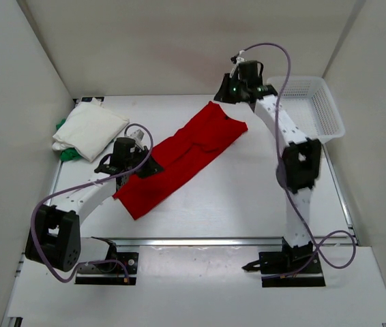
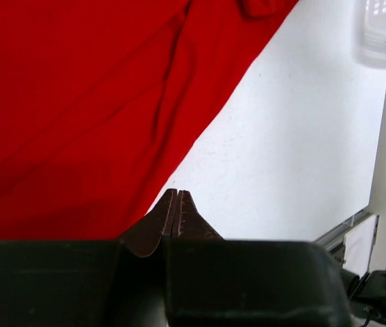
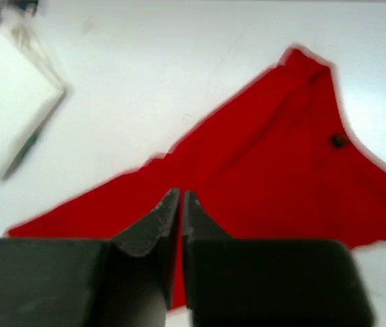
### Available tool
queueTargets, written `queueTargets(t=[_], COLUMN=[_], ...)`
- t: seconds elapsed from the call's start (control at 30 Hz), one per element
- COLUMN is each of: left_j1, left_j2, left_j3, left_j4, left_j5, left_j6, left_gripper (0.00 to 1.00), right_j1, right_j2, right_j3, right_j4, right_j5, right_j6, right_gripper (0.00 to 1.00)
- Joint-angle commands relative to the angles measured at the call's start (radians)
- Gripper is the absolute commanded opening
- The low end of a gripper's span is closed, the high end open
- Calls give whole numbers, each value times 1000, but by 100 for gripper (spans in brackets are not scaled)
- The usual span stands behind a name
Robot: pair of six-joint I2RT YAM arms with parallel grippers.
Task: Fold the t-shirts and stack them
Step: Rotate the tshirt 90 degrees
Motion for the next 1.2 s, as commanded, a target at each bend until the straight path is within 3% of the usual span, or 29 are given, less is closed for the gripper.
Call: queueTargets(t=[0.0,0.03,0.1,0.2,0.27,0.4,0.7,0.87,0.97,1.17], left_j1=[20,23,47,41,43,73,56,0,-20,-43], left_j2=[-58,-72,-119,-136,-139,-132,-98,-23,-1,175], left_j3=[6,-29,-59,-31,-36,-44,-34,34,84,278], left_j4=[-1,8,22,-13,-10,11,16,40,59,-7], left_j5=[49,60,52,22,32,72,28,-37,-107,-81], left_j6=[11,5,3,37,25,3,8,3,5,52], left_gripper=[3,0,0,0,0,1,7,8,11,19], right_j1=[79,89,125,189,229,348,381,363,334,217], right_j2=[-437,-616,-802,-854,-781,-618,-371,-253,-242,-450], right_j3=[-552,-854,-1174,-1383,-1458,-1423,-1322,-1268,-1296,-1489], right_j4=[239,343,640,704,779,868,939,992,1058,936], right_j5=[-10,-17,-7,-66,-114,-74,13,-75,-149,-218], right_j6=[-11,58,133,201,276,336,462,494,522,363], right_gripper=[6,10,24,29,31,31,37,21,0,0])
